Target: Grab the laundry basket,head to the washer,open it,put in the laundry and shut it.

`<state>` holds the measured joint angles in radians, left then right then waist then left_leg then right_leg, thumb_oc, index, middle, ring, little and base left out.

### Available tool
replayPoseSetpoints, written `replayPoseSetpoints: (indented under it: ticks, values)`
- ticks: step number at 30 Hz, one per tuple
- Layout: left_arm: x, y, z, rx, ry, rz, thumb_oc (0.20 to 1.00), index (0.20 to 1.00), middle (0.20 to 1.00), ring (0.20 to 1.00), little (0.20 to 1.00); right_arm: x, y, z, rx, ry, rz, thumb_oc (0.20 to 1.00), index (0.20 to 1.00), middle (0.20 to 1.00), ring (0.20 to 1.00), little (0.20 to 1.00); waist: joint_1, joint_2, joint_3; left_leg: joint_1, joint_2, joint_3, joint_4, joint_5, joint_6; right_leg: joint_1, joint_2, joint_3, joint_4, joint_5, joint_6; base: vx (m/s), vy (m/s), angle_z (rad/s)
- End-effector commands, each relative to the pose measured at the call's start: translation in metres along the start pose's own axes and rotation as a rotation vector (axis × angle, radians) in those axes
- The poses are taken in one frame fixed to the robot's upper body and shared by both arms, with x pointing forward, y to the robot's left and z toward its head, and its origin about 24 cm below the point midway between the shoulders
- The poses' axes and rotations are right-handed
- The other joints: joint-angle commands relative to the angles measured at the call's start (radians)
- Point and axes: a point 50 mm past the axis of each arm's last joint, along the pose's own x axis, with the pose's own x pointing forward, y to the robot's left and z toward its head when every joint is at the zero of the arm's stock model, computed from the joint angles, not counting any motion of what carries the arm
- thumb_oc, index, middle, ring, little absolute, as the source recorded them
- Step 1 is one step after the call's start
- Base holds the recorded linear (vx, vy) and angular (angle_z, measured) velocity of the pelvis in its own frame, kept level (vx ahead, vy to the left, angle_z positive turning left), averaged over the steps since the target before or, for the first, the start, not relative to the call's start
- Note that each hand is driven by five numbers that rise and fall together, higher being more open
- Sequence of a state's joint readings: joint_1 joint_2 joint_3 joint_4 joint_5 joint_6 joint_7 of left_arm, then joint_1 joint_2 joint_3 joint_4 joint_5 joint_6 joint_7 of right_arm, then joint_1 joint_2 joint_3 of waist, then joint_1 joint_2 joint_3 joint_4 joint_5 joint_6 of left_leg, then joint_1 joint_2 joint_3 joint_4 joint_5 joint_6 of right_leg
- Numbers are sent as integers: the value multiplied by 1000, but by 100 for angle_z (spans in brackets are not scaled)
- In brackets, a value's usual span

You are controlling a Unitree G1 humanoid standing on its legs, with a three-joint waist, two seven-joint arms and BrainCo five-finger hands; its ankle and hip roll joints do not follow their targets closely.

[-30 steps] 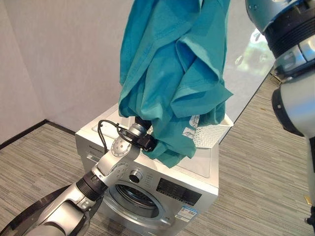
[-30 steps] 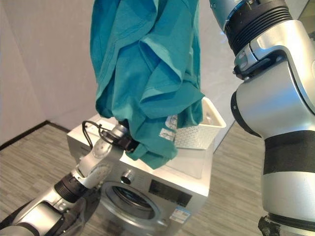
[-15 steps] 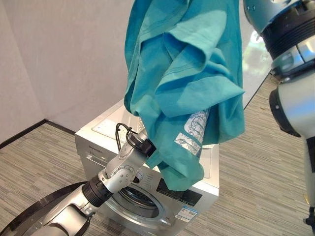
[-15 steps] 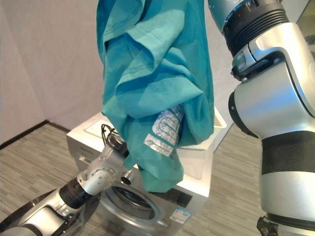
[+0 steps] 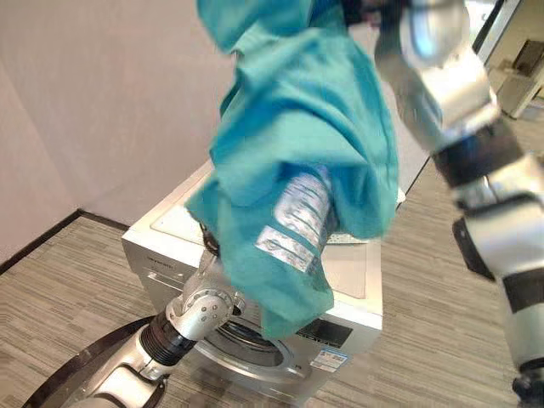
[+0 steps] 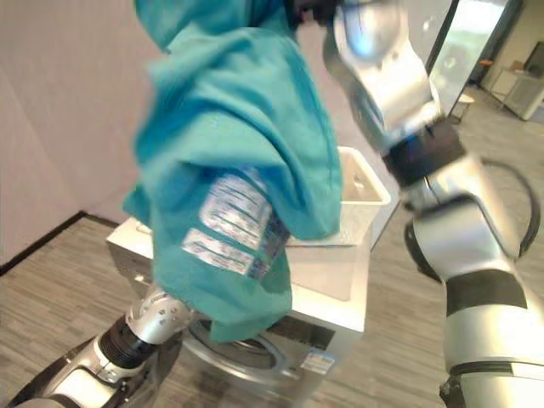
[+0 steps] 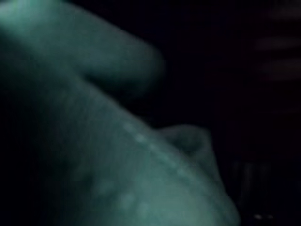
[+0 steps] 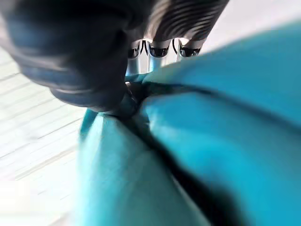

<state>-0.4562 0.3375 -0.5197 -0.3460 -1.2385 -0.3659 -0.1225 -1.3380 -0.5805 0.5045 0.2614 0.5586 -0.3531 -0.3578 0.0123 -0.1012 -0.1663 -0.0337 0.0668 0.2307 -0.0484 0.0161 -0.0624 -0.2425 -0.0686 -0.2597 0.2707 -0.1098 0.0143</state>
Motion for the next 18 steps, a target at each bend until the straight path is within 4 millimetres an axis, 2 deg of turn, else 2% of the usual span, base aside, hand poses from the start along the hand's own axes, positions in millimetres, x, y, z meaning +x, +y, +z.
replayPoseSetpoints:
  ticks: [1, 2, 3, 4, 5, 6, 7, 9, 13, 18]
  values:
    - [-4, 0, 20, 95, -91, 25, 1000, 1000, 1000, 1000, 1000, -4, -44, 6, -151, -43, -101, 200, 200, 200, 200, 200, 5, -89, -46, -15, -57, 0, -39, 24, 18, 163, -8, 48, -357, 246, 114, -27, 32, -5]
    - [-7, 3, 21, 102, -98, 50, 1000, 1000, 1000, 1000, 1000, -17, -45, 7, -138, -48, -94, 200, 200, 200, 200, 200, 5, -85, -45, -14, -57, -1, -39, 24, 19, 164, -8, 48, -357, 245, 114, 0, 0, 0]
    - [-7, 3, 20, 102, -96, 50, 1000, 1000, 1000, 1000, 1000, -17, -45, 7, -139, -47, -95, 200, 200, 200, 200, 200, 5, -86, -46, -14, -58, -1, -39, 24, 19, 164, -8, 48, -357, 245, 114, 0, 0, 0]
    - [-12, 8, 22, 110, -111, 96, 1000, 1000, 1000, 1000, 1000, -39, -45, 4, -78, -41, -95, 200, 200, 200, 200, 200, 4, -73, -36, -14, -59, 0, -39, 24, 21, 163, -11, 49, -356, 244, 114, 0, 0, 0]
    - [-13, 8, 21, 110, -106, 99, 1000, 1000, 1000, 1000, 1000, -41, -46, 4, -78, -37, -98, 200, 200, 200, 200, 200, 5, -76, -40, -14, -59, 0, -39, 24, 21, 163, -11, 48, -356, 244, 114, -23, 21, -4]
    - [-23, 16, 22, 142, -101, 175, 1000, 1000, 1000, 1000, 1000, -71, -42, 7, 16, -39, -73, 200, 200, 200, 200, 200, 4, -63, -30, -14, -60, 1, -39, 23, 24, 162, -14, 51, -355, 243, 114, -10, 7, -6]
    - [-27, 19, 20, 148, -95, 203, 1000, 1000, 1000, 1000, 1000, -78, -41, 9, 26, -37, -67, 200, 200, 200, 200, 200, 4, -61, -29, -14, -60, 1, -39, 24, 25, 162, -14, 51, -355, 242, 114, 0, 0, 0]
    - [-39, 30, 15, 181, -33, 267, 1000, 1000, 1000, 1000, 1000, -87, -39, 14, 71, -49, -55, 200, 200, 200, 200, 200, 3, -52, -20, -15, -61, 2, -39, 25, 28, 159, -16, 54, -353, 242, 115, -1, 2, -2]
    - [-55, 46, -2, 195, 75, 378, 1000, 1000, 1000, 1000, 1000, -110, -24, 5, 254, 19, -52, 200, 200, 200, 200, 200, -7, -42, -16, -11, -60, 13, -39, 26, 31, 157, -16, 62, -352, 243, 114, 3, 0, -5]
    - [-60, 54, -17, 240, 201, 402, 1000, 1000, 1000, 1000, 1000, -113, -7, 1, 402, 50, -9, 200, 200, 200, 200, 200, -15, -32, -17, -7, -58, 28, -39, 27, 33, 155, -13, 69, -351, 245, 116, -1, -2, -13]
